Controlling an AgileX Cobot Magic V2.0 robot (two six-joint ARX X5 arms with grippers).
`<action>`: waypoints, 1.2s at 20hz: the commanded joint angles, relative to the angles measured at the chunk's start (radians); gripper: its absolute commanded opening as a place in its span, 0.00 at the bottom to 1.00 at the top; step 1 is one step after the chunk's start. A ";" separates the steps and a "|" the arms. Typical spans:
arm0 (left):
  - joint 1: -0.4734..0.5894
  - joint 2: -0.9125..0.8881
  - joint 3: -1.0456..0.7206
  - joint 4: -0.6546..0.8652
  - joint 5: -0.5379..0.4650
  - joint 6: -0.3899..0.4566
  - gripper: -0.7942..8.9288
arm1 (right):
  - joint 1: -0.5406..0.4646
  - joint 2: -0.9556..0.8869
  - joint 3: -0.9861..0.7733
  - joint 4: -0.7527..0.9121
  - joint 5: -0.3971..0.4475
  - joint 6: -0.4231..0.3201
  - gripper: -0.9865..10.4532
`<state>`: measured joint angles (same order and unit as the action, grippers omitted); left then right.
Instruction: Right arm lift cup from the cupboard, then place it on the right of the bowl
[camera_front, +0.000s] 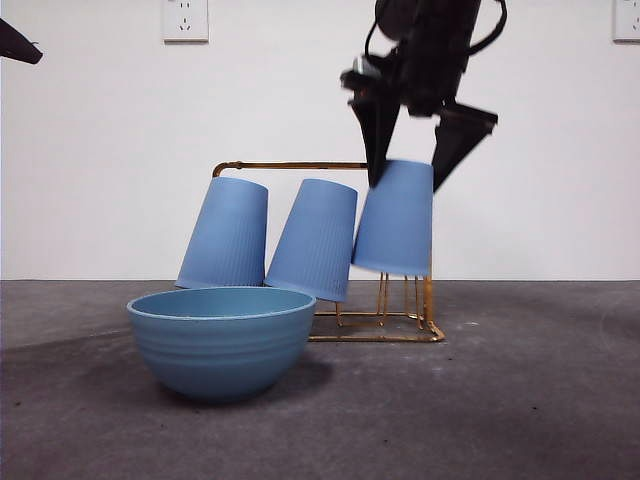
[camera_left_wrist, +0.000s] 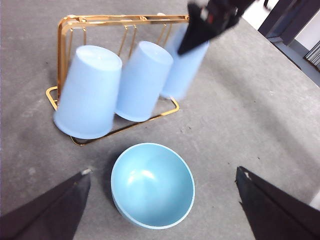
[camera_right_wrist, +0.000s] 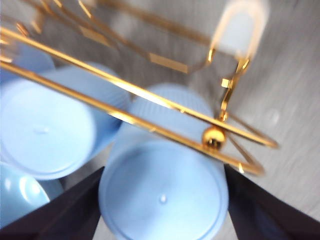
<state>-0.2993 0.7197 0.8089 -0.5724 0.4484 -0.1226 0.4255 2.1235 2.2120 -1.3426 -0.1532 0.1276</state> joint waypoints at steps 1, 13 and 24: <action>-0.004 0.005 0.018 0.011 0.005 0.009 0.56 | 0.008 0.023 0.091 -0.072 -0.003 -0.003 0.36; -0.012 0.005 0.018 0.011 0.005 0.009 0.56 | 0.008 -0.068 0.120 -0.077 -0.004 0.016 0.36; -0.012 0.008 0.018 0.010 0.069 -0.068 0.56 | 0.018 -0.373 -0.049 -0.079 -0.060 -0.028 0.36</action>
<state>-0.3061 0.7200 0.8089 -0.5720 0.5091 -0.1738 0.4377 1.7359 2.1559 -1.3430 -0.2108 0.1196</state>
